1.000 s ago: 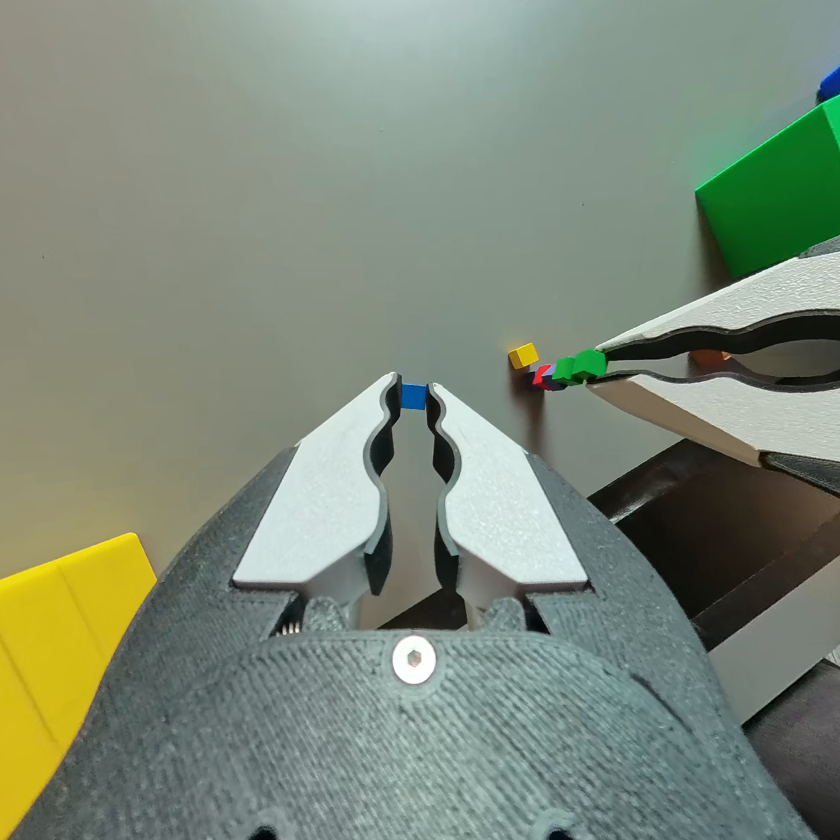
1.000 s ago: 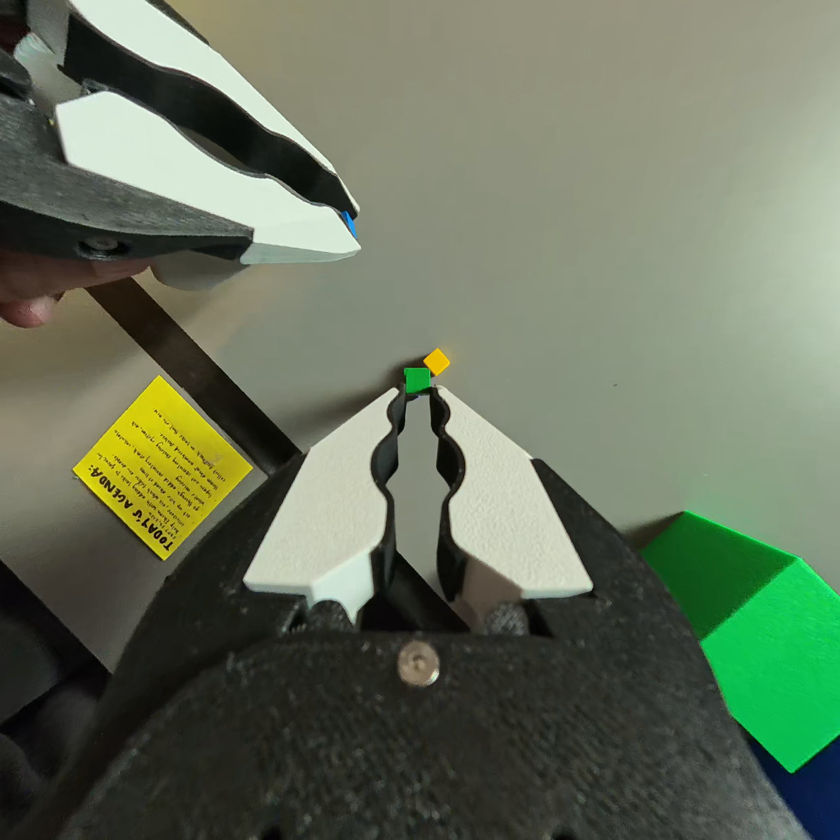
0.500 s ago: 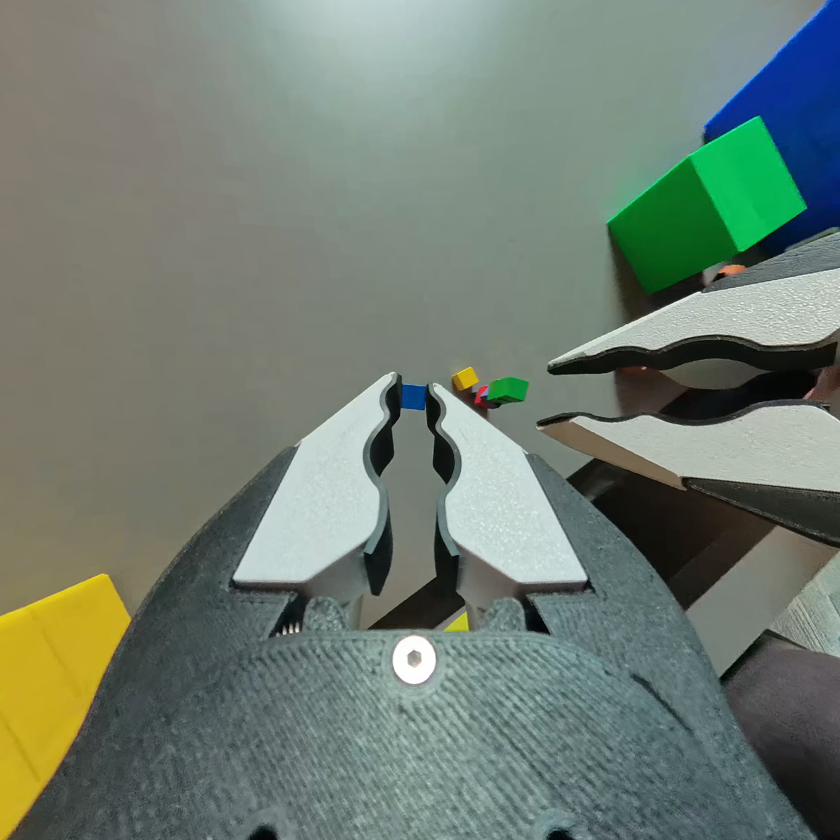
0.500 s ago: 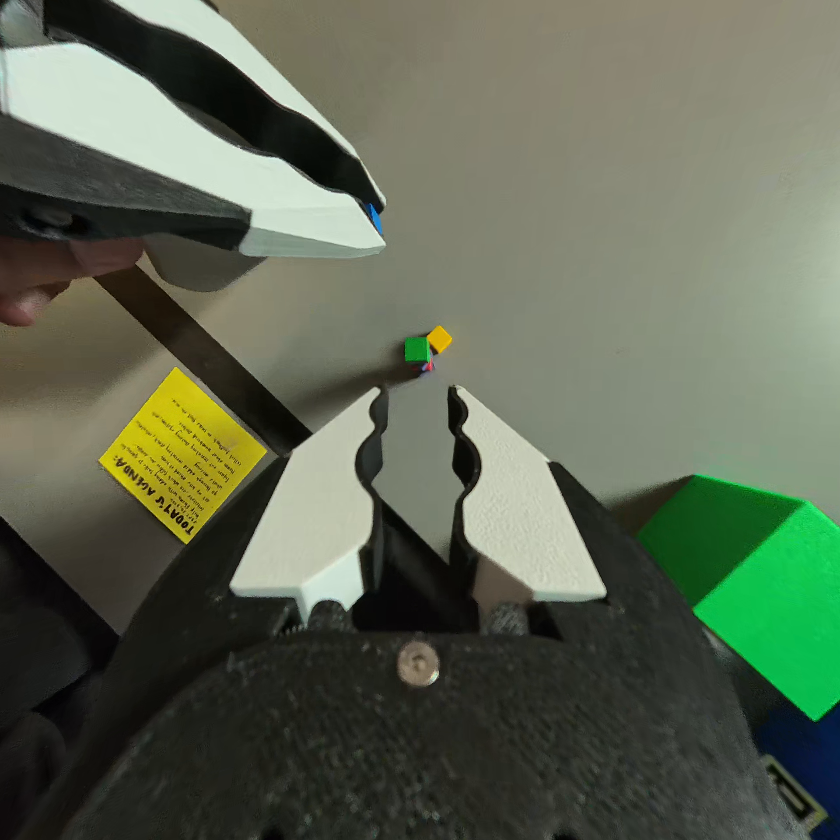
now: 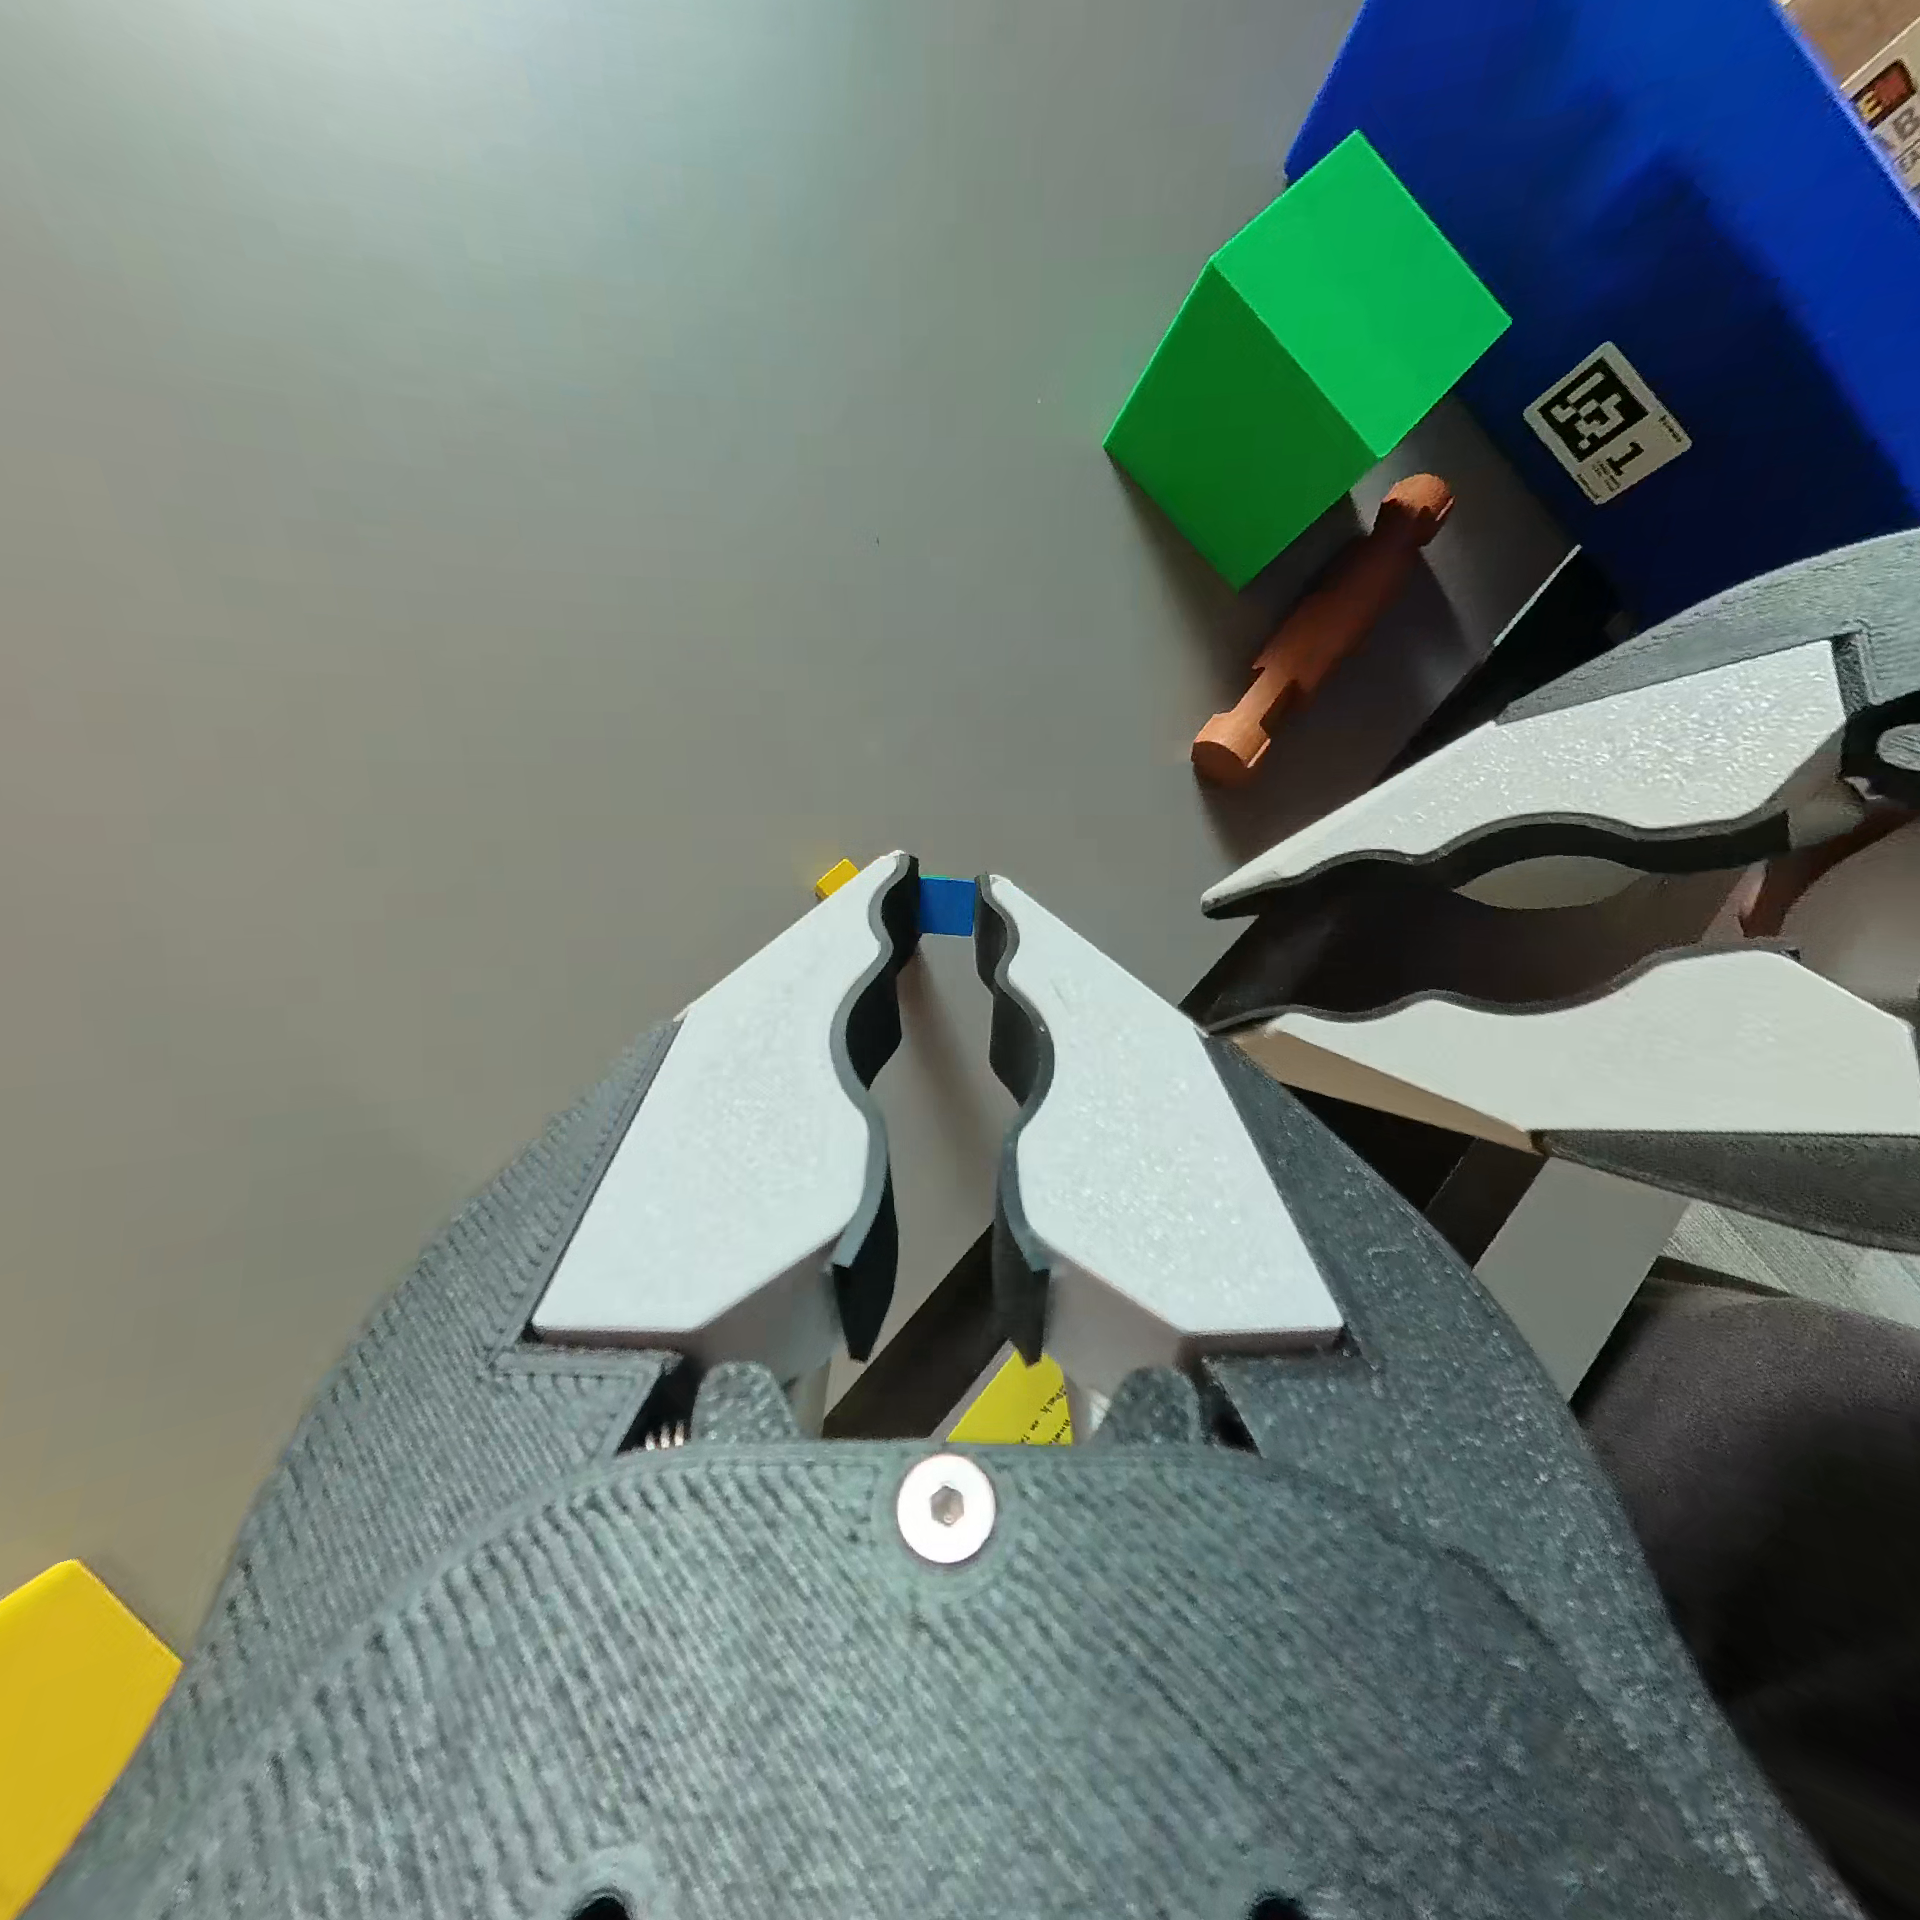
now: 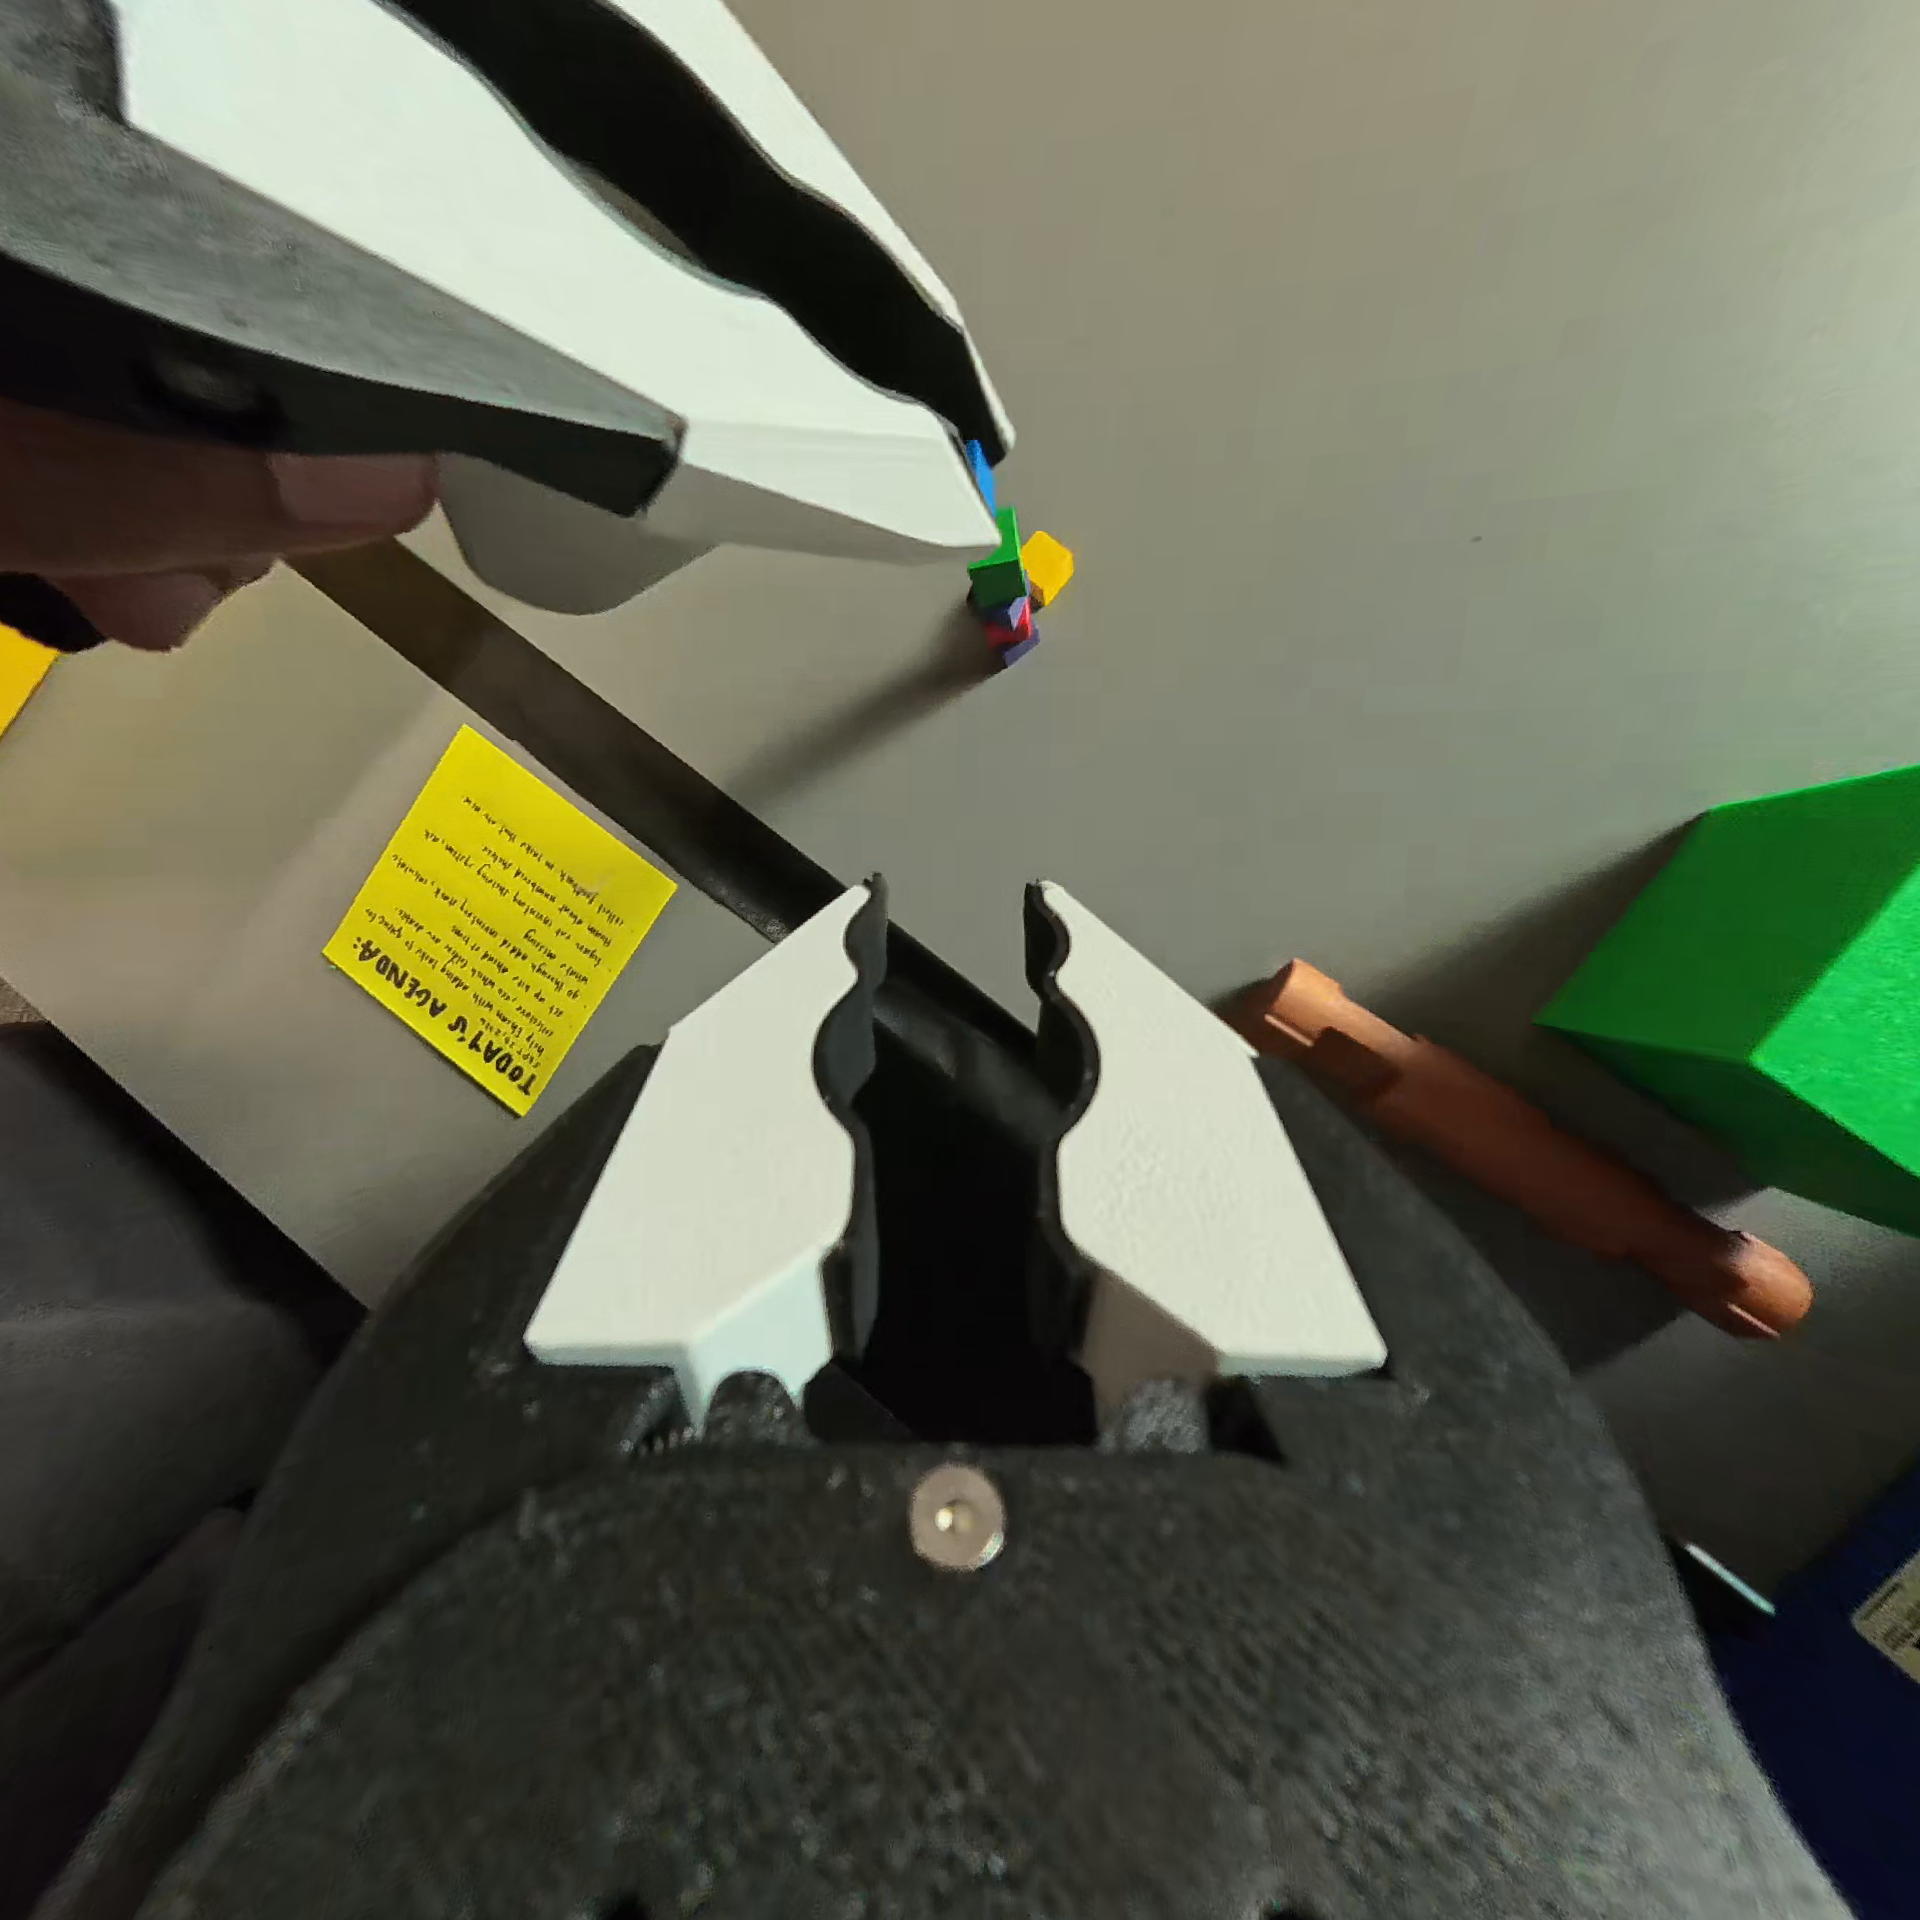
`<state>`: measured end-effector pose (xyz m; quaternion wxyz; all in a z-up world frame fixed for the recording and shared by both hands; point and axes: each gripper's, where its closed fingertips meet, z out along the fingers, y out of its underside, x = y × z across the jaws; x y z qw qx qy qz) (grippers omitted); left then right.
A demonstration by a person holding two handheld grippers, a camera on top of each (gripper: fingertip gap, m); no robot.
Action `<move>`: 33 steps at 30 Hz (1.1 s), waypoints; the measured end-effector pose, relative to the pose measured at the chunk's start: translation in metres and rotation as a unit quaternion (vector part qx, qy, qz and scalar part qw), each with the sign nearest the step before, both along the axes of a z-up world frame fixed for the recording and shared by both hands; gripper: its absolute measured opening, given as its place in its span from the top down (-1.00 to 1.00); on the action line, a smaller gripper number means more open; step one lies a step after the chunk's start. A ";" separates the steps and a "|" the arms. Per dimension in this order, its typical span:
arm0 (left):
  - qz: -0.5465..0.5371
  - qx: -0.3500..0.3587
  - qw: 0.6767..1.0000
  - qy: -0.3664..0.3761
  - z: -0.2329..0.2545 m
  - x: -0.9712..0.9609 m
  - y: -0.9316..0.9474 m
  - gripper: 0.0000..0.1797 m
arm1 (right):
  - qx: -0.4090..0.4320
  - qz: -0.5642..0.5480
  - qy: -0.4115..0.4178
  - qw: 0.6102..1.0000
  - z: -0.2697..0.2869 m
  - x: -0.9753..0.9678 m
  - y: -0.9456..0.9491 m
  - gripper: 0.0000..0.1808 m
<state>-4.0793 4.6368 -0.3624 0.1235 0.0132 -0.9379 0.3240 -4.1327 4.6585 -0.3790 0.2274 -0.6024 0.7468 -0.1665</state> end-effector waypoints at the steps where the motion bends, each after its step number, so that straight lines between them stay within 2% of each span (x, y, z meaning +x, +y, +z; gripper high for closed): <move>1: 0.000 0.003 1.000 -0.002 -0.002 0.000 -0.001 0.91 | 0.000 0.000 0.000 1.000 0.000 0.000 0.001 0.72; 22: -0.006 0.009 1.000 -0.013 -0.008 0.000 -0.003 0.89 | 0.000 -0.025 -0.008 1.000 0.003 -0.008 -0.010 0.74; 29: 0.028 -0.019 0.999 0.012 0.002 0.013 0.004 0.84 | 0.002 -0.026 -0.006 1.000 0.001 -0.011 -0.010 0.74; 33: 0.073 -0.001 0.997 0.018 -0.014 0.039 0.007 0.84 | -0.001 -0.032 -0.004 0.999 0.002 -0.016 -0.013 0.74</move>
